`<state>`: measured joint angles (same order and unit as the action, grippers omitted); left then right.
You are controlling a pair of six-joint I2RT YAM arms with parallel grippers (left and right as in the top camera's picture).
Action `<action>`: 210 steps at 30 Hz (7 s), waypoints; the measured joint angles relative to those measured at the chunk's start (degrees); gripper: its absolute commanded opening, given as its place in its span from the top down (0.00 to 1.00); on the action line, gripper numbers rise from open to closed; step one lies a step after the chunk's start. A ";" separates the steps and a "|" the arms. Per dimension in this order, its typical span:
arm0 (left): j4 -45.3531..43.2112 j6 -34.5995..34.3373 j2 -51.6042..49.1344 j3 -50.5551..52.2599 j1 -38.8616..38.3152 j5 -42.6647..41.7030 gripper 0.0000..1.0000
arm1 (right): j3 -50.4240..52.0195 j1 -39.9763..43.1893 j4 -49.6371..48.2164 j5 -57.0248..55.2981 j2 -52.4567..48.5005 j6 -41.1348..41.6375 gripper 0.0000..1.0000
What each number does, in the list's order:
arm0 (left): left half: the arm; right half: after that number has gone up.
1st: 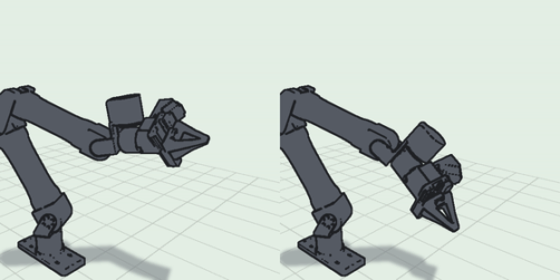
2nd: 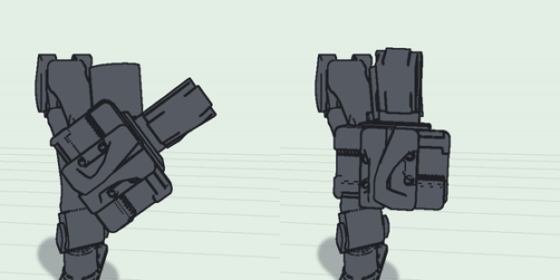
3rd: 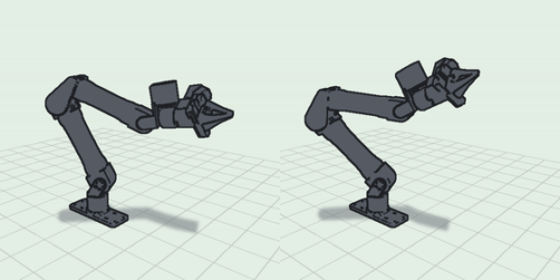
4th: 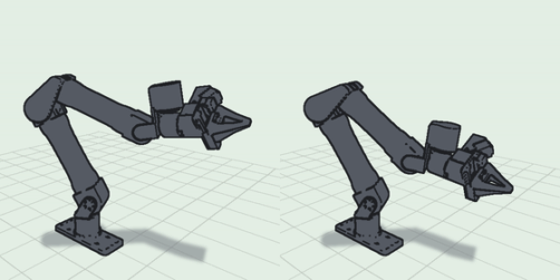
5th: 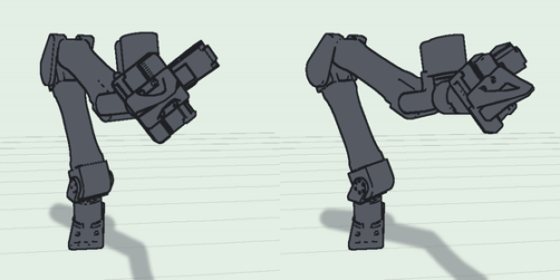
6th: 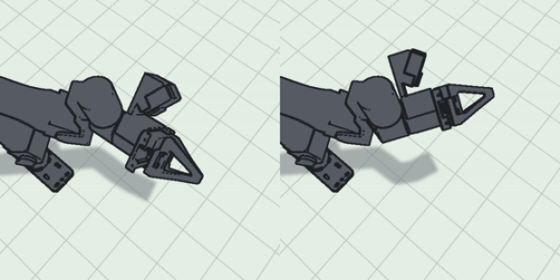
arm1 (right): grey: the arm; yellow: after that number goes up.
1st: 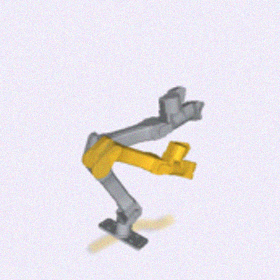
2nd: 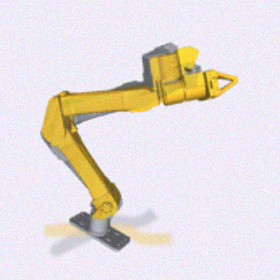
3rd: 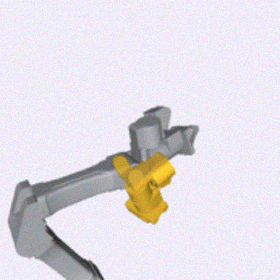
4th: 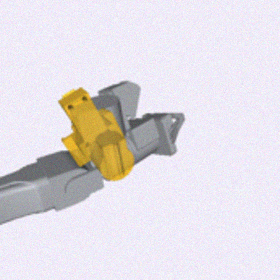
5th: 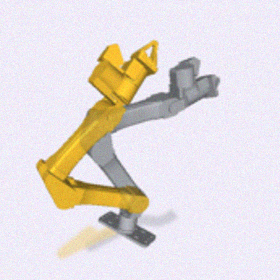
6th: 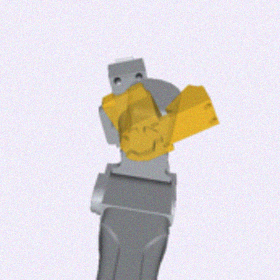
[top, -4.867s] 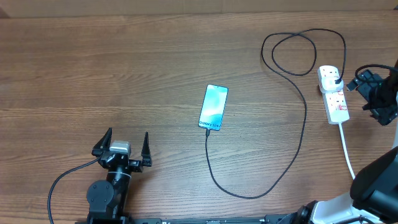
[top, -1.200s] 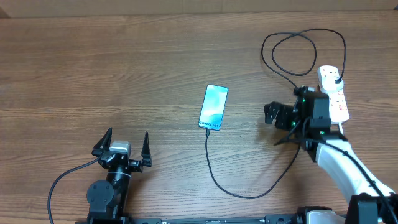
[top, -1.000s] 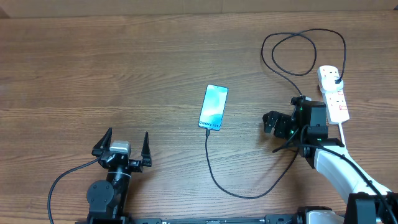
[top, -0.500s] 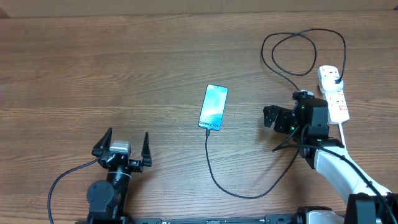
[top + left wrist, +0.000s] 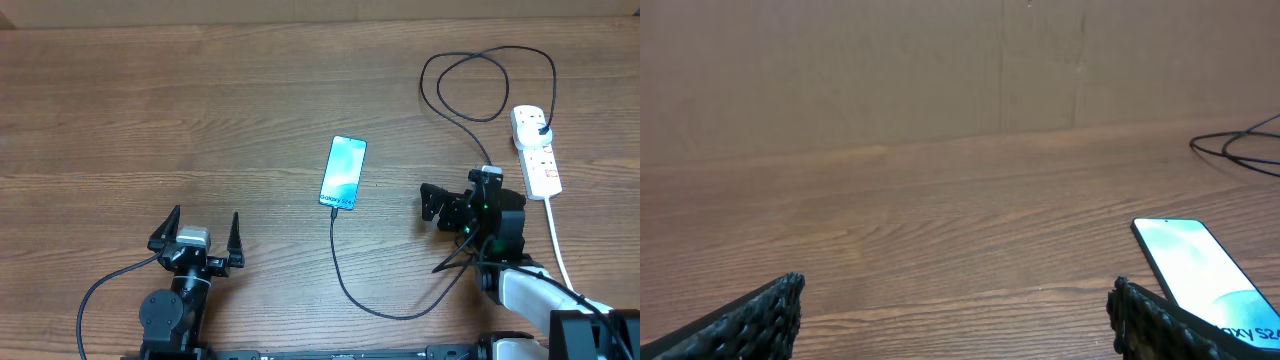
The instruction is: Plug charger to phone and switch on socket
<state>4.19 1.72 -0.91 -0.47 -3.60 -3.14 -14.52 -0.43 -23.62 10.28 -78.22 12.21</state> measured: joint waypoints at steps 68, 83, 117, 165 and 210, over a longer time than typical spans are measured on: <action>0.00 -0.02 0.00 0.00 0.00 0.00 0.00 | 13.51 0.02 14.64 -0.02 34.32 -0.28 0.00; 0.00 -0.02 0.00 0.00 0.00 0.00 0.00 | 13.51 0.00 24.59 -0.02 44.54 -0.26 0.00; 0.00 -0.02 0.00 0.00 0.00 0.00 0.00 | 13.51 0.00 27.67 -0.02 61.77 -0.26 0.00; 0.00 -0.02 0.00 0.00 0.00 0.00 0.00 | 13.51 -1.97 27.69 0.00 77.44 -0.26 0.00; 0.00 0.00 0.00 0.00 0.00 0.00 0.00 | 13.51 -2.23 27.67 -0.02 77.44 -0.28 0.00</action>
<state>4.19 1.72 -0.91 -0.47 -3.60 -3.14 -1.02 -2.66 4.05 10.26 -0.78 11.92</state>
